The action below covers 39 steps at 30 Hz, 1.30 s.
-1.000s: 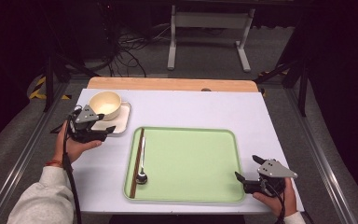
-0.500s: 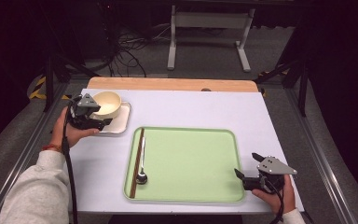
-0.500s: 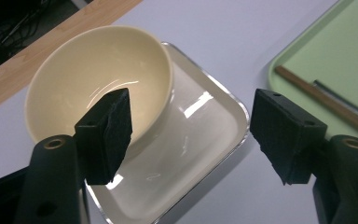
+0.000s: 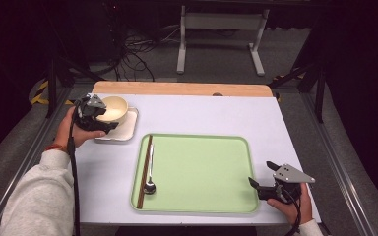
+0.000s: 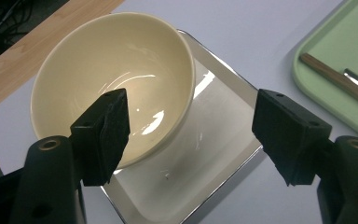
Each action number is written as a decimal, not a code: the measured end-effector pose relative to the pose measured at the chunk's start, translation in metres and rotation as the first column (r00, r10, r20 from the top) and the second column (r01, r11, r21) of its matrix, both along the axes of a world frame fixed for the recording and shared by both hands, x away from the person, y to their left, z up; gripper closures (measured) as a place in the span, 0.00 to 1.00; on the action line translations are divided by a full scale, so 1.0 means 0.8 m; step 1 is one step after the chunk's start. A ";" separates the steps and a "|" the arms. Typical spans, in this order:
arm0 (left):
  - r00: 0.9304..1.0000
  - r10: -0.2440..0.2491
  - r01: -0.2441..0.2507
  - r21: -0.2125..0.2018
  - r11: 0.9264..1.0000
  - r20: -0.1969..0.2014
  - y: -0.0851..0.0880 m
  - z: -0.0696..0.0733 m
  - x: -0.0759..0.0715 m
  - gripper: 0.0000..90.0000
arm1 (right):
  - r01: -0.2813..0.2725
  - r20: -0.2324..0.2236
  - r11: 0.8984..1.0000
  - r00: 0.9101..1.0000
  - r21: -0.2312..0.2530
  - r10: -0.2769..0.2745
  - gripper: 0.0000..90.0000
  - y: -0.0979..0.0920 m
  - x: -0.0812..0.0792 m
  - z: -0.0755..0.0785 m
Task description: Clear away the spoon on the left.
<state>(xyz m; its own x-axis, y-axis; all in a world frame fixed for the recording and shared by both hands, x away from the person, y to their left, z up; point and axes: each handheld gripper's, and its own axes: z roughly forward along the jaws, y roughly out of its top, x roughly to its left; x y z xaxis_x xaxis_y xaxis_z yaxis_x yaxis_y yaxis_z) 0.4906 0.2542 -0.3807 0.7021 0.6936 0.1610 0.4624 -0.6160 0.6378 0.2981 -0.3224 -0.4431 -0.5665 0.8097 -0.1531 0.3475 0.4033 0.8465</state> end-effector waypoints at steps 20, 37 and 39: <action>0.993 -0.027 0.037 0.093 0.995 -0.112 -0.013 -0.033 0.029 0.35 | -0.017 0.008 1.000 1.000 -0.008 0.017 0.17 0.005 -0.001 0.001; 0.989 -0.033 0.055 0.147 0.988 -0.146 -0.024 -0.049 0.040 0.53 | -0.012 0.000 1.000 1.000 -0.004 0.012 0.17 0.004 0.001 0.000; 0.990 -0.036 0.058 0.157 0.986 -0.139 -0.026 -0.052 0.042 0.56 | -0.016 -0.010 0.999 1.000 0.031 0.016 0.17 0.002 0.001 0.000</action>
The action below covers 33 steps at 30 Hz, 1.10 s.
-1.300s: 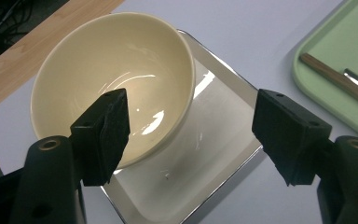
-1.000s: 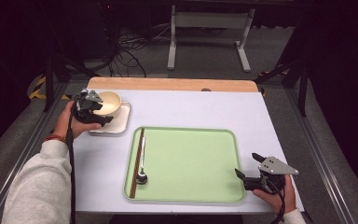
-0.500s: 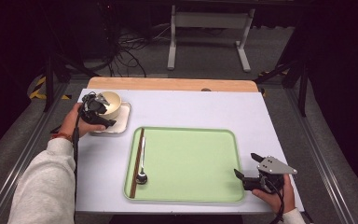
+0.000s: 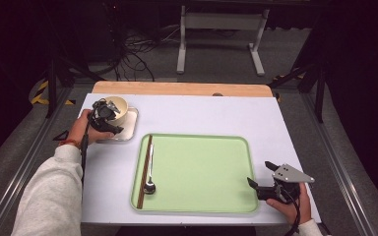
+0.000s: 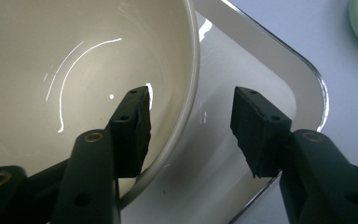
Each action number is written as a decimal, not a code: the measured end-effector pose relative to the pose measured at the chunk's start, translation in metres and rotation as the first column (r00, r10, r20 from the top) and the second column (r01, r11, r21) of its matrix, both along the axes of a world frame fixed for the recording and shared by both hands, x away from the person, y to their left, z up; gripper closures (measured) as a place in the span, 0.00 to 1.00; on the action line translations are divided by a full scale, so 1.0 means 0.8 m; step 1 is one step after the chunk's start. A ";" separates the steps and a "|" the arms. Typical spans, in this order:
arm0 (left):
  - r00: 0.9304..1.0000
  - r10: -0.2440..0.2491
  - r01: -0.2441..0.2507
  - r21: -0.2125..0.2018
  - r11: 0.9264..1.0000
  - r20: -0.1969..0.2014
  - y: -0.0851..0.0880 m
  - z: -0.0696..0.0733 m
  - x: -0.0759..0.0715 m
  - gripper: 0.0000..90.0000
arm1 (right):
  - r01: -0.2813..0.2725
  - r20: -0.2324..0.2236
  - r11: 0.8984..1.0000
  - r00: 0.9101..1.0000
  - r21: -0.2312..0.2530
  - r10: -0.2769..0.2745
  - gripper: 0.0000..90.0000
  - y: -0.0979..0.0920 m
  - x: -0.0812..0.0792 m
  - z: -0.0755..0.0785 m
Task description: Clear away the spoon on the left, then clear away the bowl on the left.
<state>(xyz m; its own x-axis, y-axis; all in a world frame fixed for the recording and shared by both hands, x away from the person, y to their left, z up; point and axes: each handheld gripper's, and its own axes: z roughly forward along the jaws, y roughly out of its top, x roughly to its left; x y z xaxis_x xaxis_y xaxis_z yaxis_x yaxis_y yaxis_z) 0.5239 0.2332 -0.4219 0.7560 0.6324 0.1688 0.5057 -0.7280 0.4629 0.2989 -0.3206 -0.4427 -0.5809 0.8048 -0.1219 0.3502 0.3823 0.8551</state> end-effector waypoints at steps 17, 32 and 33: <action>0.996 0.011 -0.017 0.071 0.997 0.086 -0.011 -0.005 0.003 0.93 | -0.021 -0.021 0.999 1.000 0.027 0.021 0.17 0.007 0.006 0.000; 0.994 0.024 -0.026 0.012 1.000 0.106 -0.007 0.003 -0.004 0.93 | -0.002 -0.022 0.997 1.000 0.083 0.003 0.17 -0.004 0.007 0.001; 0.994 0.023 -0.025 0.018 1.000 0.111 -0.008 0.004 -0.005 0.93 | 0.001 -0.020 0.996 1.000 0.087 0.000 0.17 -0.004 0.007 0.002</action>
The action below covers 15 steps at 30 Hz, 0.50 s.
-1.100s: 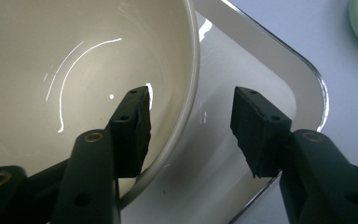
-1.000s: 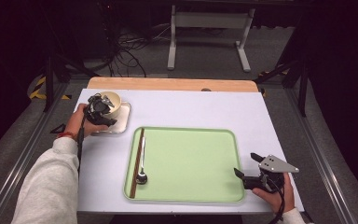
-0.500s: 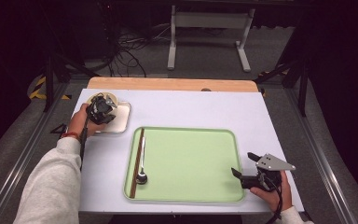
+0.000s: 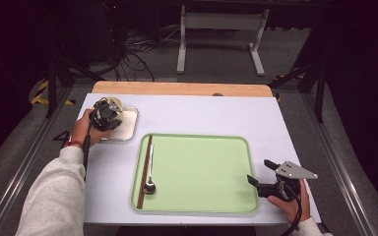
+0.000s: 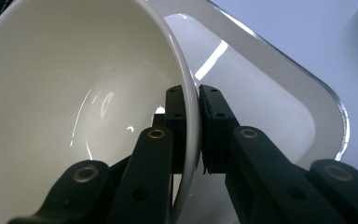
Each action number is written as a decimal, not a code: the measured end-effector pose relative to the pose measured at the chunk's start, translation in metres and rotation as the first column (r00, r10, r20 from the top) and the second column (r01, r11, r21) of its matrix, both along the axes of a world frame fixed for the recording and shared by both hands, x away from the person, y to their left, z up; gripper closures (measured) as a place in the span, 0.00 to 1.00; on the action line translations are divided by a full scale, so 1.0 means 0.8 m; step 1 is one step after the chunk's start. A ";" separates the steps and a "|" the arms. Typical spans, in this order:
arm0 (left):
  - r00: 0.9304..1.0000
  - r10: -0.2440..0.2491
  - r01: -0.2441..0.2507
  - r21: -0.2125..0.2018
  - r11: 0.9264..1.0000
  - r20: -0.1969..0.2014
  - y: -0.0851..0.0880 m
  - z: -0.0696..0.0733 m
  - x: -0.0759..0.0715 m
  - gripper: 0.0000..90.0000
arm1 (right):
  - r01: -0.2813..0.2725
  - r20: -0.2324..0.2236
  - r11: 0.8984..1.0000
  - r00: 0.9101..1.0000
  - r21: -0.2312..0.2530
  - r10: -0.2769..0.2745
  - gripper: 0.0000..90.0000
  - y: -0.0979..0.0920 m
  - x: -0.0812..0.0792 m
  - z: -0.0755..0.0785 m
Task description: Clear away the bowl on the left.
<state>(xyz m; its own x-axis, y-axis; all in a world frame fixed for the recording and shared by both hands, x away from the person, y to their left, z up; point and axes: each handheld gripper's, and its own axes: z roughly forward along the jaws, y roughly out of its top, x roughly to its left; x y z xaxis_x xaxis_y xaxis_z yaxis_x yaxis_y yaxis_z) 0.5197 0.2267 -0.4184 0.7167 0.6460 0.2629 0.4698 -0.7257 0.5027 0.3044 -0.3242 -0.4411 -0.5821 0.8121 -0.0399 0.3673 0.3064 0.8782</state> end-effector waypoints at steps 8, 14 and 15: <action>0.999 -0.019 0.020 -0.010 1.000 0.044 -0.009 0.016 -0.011 0.93 | -0.002 0.003 1.000 1.000 -0.011 0.002 0.17 0.000 -0.001 0.000; 0.996 -0.045 0.047 -0.024 0.999 0.079 -0.019 0.031 -0.024 0.93 | -0.009 0.008 1.000 1.000 -0.018 0.009 0.17 0.002 -0.001 0.000; 0.995 -0.054 0.057 -0.032 0.998 0.081 -0.022 0.035 -0.029 0.93 | -0.008 0.008 1.000 1.000 -0.020 0.008 0.17 0.002 -0.001 0.000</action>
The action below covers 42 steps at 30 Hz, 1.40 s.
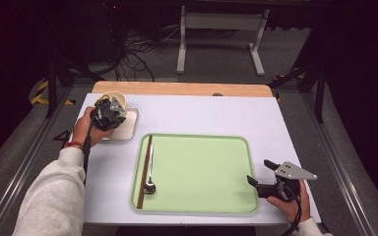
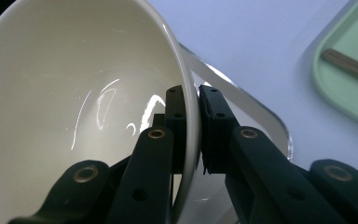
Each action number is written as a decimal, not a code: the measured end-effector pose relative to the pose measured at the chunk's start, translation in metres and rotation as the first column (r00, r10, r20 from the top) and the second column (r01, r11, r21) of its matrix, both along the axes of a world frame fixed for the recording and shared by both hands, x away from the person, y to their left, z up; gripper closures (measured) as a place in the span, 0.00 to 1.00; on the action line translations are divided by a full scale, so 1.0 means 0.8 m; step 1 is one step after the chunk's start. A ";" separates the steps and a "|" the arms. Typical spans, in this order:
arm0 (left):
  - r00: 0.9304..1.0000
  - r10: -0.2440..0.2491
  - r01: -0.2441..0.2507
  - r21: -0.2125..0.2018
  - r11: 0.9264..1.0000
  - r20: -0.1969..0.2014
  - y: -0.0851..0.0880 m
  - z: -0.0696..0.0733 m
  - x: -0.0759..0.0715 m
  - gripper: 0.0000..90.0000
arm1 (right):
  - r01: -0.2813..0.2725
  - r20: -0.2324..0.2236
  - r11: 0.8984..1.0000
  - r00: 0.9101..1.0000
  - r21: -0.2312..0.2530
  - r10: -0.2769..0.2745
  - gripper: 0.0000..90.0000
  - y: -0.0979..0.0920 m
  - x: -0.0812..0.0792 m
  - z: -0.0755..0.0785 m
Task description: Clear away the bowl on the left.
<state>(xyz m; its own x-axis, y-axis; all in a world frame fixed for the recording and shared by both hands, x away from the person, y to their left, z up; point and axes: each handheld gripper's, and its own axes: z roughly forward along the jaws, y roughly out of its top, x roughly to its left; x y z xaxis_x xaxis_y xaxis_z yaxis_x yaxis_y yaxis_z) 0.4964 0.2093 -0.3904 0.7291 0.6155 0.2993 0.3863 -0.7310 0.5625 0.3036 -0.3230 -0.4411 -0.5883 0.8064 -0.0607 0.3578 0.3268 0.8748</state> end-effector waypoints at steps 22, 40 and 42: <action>0.941 -0.323 0.324 0.013 0.946 0.097 -0.098 0.062 -0.082 0.92 | -0.011 0.022 1.000 1.000 0.012 0.011 0.17 0.004 -0.002 0.007; 0.884 -0.467 0.467 0.022 0.884 0.006 -0.160 0.014 -0.106 0.92 | -0.015 0.021 1.000 1.000 -0.012 0.016 0.17 0.005 -0.004 0.004; 0.881 -0.473 0.473 0.032 0.881 -0.016 -0.164 0.006 -0.108 0.92 | -0.017 0.021 1.000 1.000 -0.015 0.017 0.17 0.006 -0.004 0.004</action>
